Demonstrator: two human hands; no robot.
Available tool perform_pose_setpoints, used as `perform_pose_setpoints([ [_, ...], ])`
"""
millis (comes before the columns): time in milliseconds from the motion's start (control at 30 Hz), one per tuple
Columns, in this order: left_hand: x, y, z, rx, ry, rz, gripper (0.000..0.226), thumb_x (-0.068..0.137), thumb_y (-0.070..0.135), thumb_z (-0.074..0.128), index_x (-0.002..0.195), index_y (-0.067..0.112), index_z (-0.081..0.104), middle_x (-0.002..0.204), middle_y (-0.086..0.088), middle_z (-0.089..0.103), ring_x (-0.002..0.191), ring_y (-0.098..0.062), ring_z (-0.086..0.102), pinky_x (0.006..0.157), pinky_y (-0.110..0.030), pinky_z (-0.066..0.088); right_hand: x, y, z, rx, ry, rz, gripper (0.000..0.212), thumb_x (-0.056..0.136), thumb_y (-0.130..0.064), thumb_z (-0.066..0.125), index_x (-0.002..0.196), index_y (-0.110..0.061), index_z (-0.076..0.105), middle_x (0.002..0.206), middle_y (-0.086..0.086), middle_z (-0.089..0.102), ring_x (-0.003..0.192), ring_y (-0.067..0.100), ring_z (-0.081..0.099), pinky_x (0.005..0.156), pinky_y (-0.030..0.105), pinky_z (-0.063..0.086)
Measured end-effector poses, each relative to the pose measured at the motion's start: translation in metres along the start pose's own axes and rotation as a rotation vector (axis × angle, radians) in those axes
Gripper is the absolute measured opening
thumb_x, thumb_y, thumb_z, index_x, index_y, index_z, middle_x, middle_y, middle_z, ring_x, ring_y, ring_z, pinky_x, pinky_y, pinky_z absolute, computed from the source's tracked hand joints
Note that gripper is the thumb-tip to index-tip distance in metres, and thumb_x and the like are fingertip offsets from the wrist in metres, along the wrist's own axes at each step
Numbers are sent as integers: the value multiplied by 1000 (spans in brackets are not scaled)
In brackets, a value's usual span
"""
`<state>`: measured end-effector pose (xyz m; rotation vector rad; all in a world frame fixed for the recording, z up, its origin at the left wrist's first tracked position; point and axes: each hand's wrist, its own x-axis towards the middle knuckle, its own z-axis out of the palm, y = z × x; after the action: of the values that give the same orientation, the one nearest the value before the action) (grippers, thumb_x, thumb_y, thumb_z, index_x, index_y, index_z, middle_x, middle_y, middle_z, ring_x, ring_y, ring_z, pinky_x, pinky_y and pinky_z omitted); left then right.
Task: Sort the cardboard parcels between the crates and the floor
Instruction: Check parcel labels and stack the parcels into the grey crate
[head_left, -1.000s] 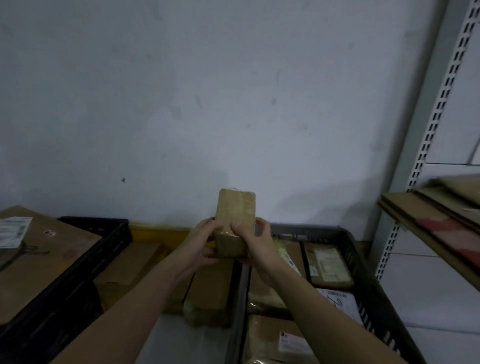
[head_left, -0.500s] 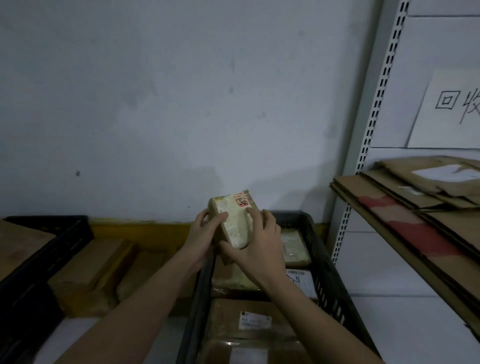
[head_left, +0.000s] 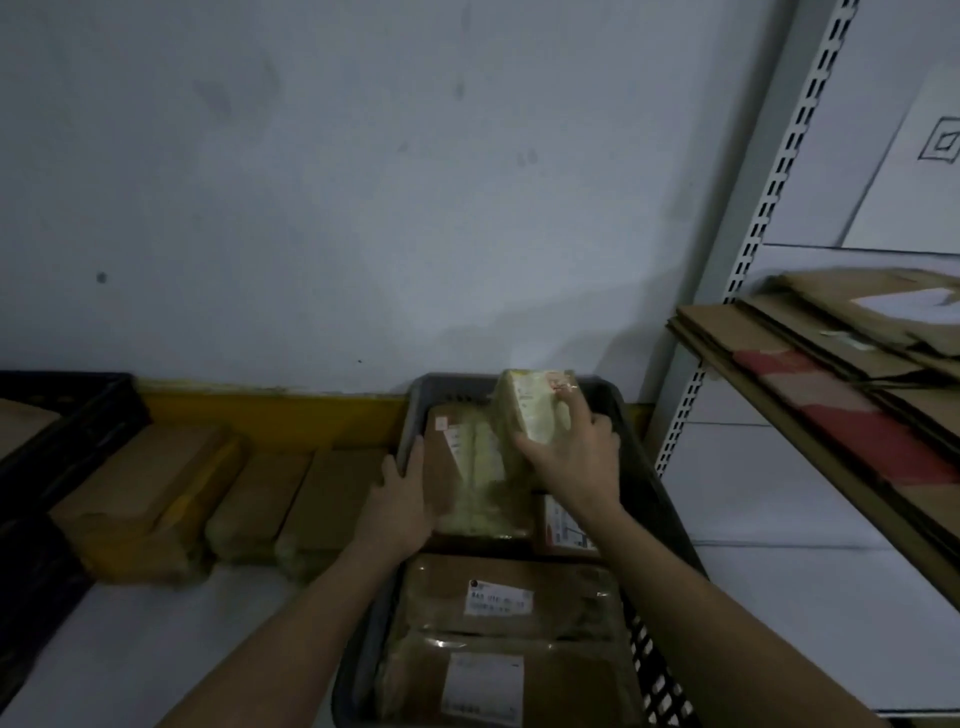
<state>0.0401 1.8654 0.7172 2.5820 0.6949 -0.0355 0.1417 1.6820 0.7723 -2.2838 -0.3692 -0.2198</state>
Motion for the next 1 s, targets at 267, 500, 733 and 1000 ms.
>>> perform_pose_setpoints([
  [267,4,-5,1,-5,48,-2,93,96,8,57,158,19,-11,154,-20,22,117,-41,53,76,-36,44,57,26,29,-65,-47,183,78,78,-52,71,144,-31,35,140,25,38,130,44,34,99,51,39],
  [500,9,-10,8,-12,75,-1,94,95,4,58,158,20,-9,152,-20,26,110,-40,56,72,-35,43,86,36,56,-30,-23,240,66,82,-50,67,138,-23,44,141,20,35,127,45,34,99,52,37],
  [733,13,-12,13,0,79,-14,96,95,5,60,158,21,-11,154,-19,24,113,-39,57,71,-32,42,90,49,70,-135,-18,280,73,85,-62,58,145,-28,36,147,22,29,132,45,29,101,56,36],
  [1000,7,-7,8,7,83,-30,98,94,5,62,158,21,-10,150,-18,30,100,-32,62,65,-32,46,83,41,61,-360,-163,220,85,90,-71,41,155,-21,20,162,18,8,144,44,16,116,62,17],
])
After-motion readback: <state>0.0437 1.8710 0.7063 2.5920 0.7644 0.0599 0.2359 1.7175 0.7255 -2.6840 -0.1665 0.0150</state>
